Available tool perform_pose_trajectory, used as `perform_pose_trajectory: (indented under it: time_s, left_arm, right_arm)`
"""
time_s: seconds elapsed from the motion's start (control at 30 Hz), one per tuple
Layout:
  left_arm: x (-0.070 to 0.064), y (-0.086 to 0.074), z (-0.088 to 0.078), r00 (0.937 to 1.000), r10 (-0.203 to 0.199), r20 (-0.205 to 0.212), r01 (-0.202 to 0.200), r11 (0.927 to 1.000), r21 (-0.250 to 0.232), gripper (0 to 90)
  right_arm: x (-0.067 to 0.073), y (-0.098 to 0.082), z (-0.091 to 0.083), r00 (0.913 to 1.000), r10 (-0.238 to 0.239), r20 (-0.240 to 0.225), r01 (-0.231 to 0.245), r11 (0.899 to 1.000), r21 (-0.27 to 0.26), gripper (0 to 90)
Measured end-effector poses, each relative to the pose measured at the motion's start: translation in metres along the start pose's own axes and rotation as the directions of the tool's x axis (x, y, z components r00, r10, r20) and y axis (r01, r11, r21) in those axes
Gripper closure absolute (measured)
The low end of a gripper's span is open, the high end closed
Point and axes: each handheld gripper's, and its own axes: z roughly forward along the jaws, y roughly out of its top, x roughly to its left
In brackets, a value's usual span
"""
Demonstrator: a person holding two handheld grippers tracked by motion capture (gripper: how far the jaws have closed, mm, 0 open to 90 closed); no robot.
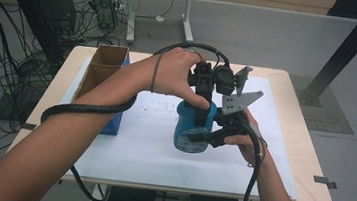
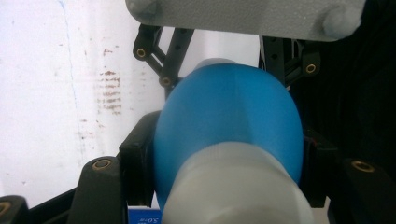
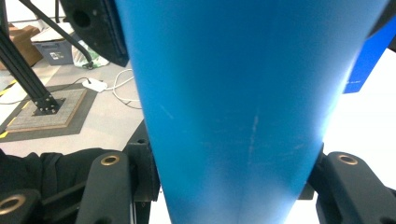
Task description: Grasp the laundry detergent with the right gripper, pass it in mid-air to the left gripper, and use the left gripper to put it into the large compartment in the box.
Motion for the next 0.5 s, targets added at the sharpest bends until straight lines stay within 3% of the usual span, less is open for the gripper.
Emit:
perform_pose_trajectory:
  time_s: [0.5]
  left_arm:
    - [0.0004,-0.0028,0.0018,1.0,-0.006,0.0,0.006,1.0,-0.001,37.9]
  right_arm:
    - [-0.0011,-0.0018,0.0032,1.0,0.002,-0.004,-0.002,1.0,-0.003,42.8]
